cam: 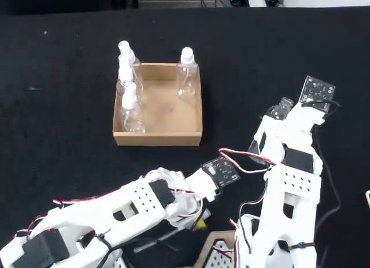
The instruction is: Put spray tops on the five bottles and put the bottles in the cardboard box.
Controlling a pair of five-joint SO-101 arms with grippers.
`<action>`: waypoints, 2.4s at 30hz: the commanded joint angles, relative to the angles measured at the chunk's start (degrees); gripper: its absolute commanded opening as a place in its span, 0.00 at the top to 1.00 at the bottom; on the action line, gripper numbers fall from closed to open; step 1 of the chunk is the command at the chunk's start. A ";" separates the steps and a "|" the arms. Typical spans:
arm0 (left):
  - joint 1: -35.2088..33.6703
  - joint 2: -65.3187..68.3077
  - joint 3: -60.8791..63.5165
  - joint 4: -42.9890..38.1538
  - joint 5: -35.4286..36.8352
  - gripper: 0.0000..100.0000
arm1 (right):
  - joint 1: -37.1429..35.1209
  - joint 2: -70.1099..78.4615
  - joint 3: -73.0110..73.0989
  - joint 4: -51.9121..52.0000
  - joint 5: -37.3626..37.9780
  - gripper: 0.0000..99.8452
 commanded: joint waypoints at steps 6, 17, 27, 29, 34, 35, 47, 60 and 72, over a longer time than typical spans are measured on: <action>-2.51 -0.88 1.63 2.29 0.00 0.95 | 0.79 -2.07 -0.40 -1.23 -0.44 0.99; -9.98 -0.26 -5.76 16.97 -7.30 0.74 | 0.62 -2.07 -0.40 -1.23 -0.44 0.99; -10.42 -0.18 -2.15 13.27 -11.52 0.71 | 0.62 -2.07 -0.40 -1.14 -0.44 0.99; -10.33 -0.18 -2.07 13.27 -11.52 0.72 | 0.62 -2.07 -0.40 -1.14 -0.44 0.99; -10.33 -0.18 -0.66 13.01 -11.43 0.85 | 0.62 -2.15 -0.40 -1.05 -0.44 0.99; -10.33 -0.18 -0.48 13.01 -11.25 0.91 | 0.62 -2.15 -0.40 -1.05 -0.44 0.99; -19.47 -20.75 -9.10 32.53 -11.78 0.97 | 0.44 -2.15 -0.40 -1.05 -0.44 0.99; -40.75 -49.41 -15.87 41.58 -12.13 0.97 | -2.02 -2.33 -0.31 -0.97 -0.44 0.99; -46.64 -51.52 -31.52 20.66 5.10 0.97 | -14.24 -18.07 -5.49 11.25 0.09 0.99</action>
